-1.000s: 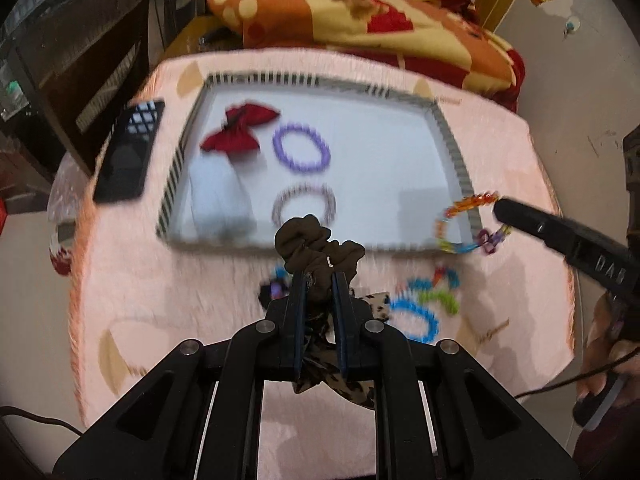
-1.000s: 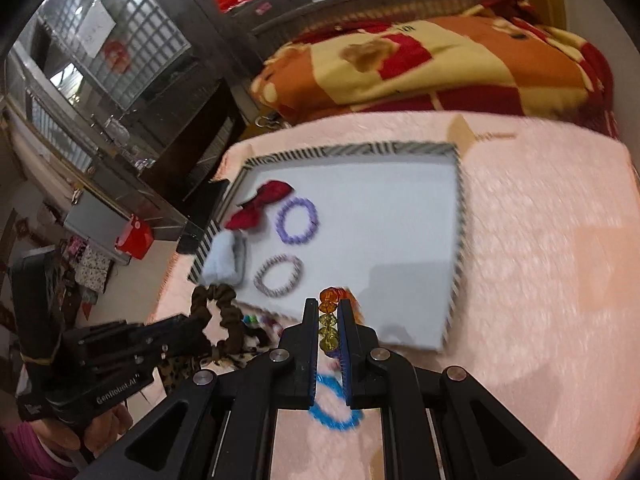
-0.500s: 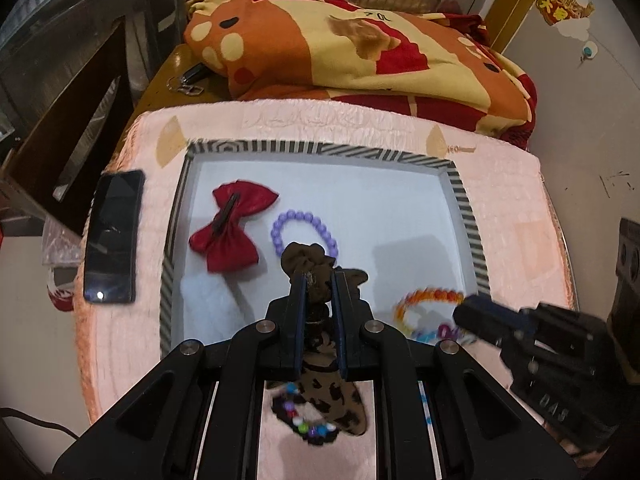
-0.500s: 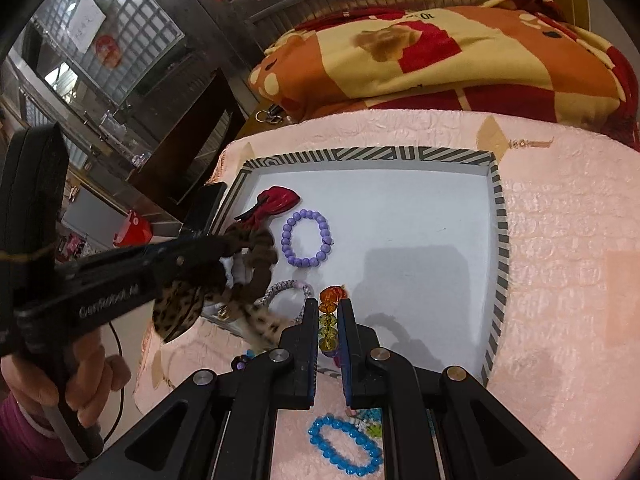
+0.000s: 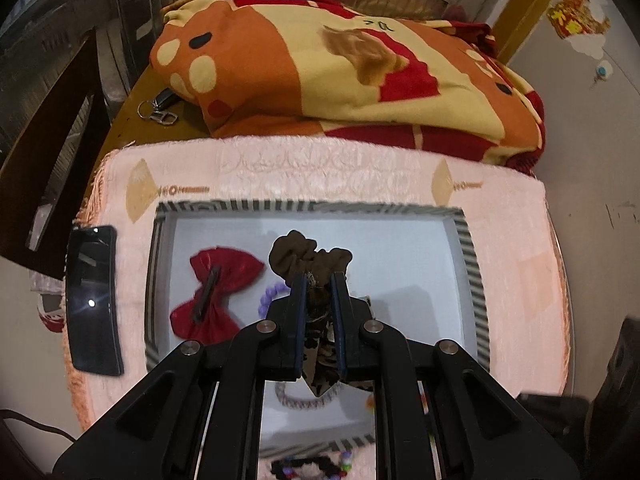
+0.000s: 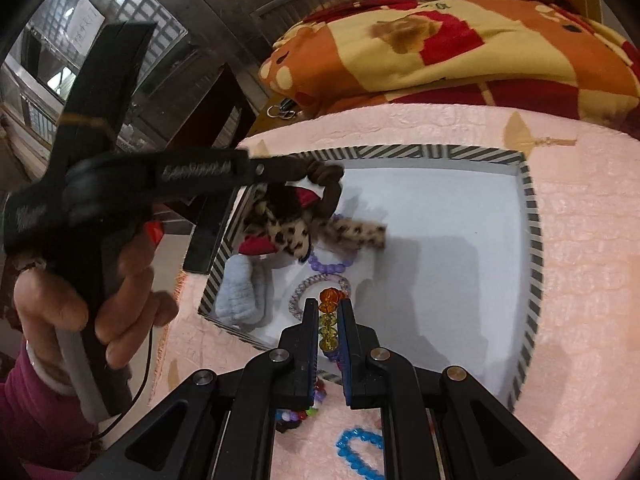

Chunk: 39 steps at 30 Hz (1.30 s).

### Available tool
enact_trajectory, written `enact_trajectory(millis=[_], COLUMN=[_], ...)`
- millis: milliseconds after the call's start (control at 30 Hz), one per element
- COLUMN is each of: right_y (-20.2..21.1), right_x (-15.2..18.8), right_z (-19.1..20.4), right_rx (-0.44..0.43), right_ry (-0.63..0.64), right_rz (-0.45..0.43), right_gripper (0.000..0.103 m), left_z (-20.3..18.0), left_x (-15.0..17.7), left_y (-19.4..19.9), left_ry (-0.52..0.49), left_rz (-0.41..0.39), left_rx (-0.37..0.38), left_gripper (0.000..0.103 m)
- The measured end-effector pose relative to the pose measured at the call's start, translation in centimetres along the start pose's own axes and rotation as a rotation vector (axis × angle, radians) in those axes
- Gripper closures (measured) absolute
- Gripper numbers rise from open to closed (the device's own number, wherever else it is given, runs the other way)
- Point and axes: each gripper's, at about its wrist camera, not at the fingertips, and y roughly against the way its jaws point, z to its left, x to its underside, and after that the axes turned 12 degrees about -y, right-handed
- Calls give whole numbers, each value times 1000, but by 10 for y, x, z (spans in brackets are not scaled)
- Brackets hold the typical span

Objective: Organize jewelry
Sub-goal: 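Carry the scrunchie, bow and rainbow bracelet into the tray and open both grippers, then withdraw both grippers from the tray toward the remaining bracelets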

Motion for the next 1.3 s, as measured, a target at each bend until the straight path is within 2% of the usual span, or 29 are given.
enact_trajectory(millis=[133,300,400,567,667,733,767,833,867,900,1300], right_y=[-20,-42,-50,-62,-70,-74,-75,-73,-71,-69,-49], right_x=[-10,-24,-31,-34,-33,-33,-33,-34,-34,-35,-24], right_z=[-9,-37,-51,-51,-45,-42,-42,-45,-46,-46,-39], right_rx=[25,142,184,205,238,261,267,257,252,247,244], right_ry=[-21,-57,-84,-69,-32,-15,-13,-30,-40,-46,-45], right_rz=[23,38,35,37,41,46,46,38,28,19,-15], right_gripper=[95,95,95,95,95,94,90,77,65,63,63], left_z=[16,41,52,60,62,64,65,64,64,63,51], left_x=[-10,-9,-6,-2,0,-1,0,1,1,2,12], left_y=[-17,-41,-51,-61,-64,-63,-61,-58,-56,-55,-29], left_ry=[28,62,79,77,86,102,107,106,102,97,80], left_rz=[22,70,93,106,109,103,97,86,82,78,42], left_rx=[-9,-42,-55,-75,-58,-47,-47,-53,-58,-66,-132], left_gripper=[93,93,93,93,87,73,71,69,67,65,62])
